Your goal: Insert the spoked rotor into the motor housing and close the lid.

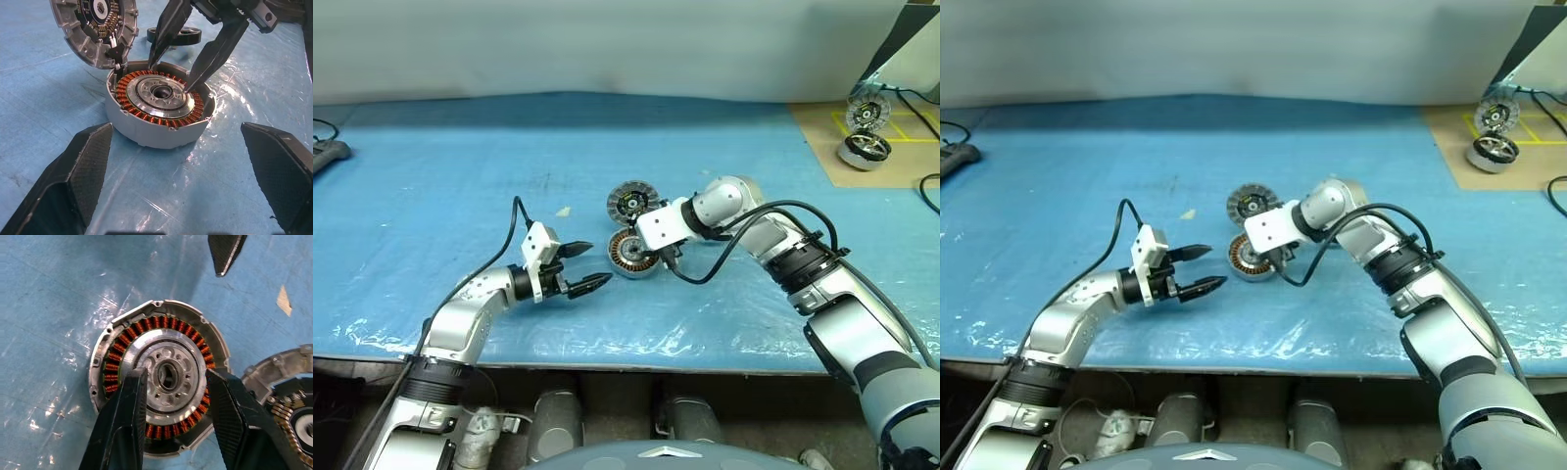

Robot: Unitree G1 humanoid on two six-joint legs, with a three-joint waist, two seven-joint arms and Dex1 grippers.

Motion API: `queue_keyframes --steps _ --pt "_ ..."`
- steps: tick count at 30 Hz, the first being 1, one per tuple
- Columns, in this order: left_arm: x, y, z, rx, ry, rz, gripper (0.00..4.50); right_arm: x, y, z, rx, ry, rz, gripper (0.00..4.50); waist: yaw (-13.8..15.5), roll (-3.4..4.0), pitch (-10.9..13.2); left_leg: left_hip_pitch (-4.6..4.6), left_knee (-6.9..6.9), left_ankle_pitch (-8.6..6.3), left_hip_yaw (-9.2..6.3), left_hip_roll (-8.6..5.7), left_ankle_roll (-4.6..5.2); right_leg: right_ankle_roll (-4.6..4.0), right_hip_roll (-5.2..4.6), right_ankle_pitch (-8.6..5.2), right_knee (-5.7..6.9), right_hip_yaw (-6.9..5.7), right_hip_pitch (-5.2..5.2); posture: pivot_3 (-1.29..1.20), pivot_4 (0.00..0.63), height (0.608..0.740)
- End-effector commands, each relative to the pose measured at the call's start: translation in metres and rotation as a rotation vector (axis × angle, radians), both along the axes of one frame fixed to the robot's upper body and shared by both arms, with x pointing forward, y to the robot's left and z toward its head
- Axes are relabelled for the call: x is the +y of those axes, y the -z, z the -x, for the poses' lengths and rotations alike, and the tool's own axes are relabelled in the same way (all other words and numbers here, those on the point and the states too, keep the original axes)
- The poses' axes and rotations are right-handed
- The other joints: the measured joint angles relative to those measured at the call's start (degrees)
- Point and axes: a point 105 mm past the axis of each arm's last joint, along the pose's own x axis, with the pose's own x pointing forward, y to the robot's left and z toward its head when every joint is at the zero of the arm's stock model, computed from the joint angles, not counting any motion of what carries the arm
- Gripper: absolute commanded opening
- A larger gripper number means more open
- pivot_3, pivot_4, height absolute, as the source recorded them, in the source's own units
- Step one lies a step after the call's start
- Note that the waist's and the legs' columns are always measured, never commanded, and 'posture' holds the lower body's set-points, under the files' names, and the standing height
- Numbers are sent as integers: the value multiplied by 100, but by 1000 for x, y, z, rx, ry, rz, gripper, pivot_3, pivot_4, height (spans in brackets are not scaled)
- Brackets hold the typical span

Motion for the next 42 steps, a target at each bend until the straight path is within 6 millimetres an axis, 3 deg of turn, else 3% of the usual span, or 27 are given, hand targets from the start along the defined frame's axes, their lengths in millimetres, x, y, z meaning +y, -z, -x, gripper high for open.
queue_keyframes --steps 1,12,15,18,23,28,33,37,42 --pt "-1 -11 1 -50 2 12 4500 2 -8 -4 -47 -47 41 1944 -17 0 0 -1 0 0 0 0 0 0 0 0 0 0 -1 0 150 740" --pt "-3 -7 4 -48 -12 16 4500 -4 5 -3 -24 -134 171 1944 -23 0 0 1 8 -1 0 2 0 -1 0 1 4 0 2 0 150 740" --pt "-4 -5 6 -43 -17 18 4500 -3 4 -1 -26 -167 196 1329 -21 0 0 -1 8 -3 0 2 4 -1 0 1 2 0 2 0 150 740" --pt "-5 -4 6 -42 -20 22 4500 2 -9 -5 -30 -153 153 287 -26 0 0 -2 11 -3 0 2 5 -1 0 1 3 -1 2 0 150 740" --pt "-5 -4 7 -42 -22 24 4500 6 -35 -6 26 -97 23 287 -27 0 0 -2 15 -4 0 7 5 -3 1 2 7 0 1 0 150 740" --pt "-4 -1 6 -35 -24 23 4500 5 -40 -2 44 -82 -5 287 -25 0 0 -5 14 -4 0 7 8 -4 1 2 3 -1 0 0 150 740" --pt "-6 -1 5 -37 -10 19 4500 24 -48 4 126 -30 -134 287 -30 0 0 -4 14 -5 0 9 8 -4 3 2 4 -1 -1 0 150 740" --pt "-7 -1 4 -38 -5 16 4500 35 -34 -1 134 77 -189 287 -23 0 0 -3 13 -5 1 15 7 -4 9 2 4 -1 -1 0 150 740" --pt "-7 0 4 -37 3 11 4500 24 -9 8 132 87 -117 287 23 -1 1 -11 13 -12 0 11 -6 -3 7 2 -4 -1 -1 0 150 740"
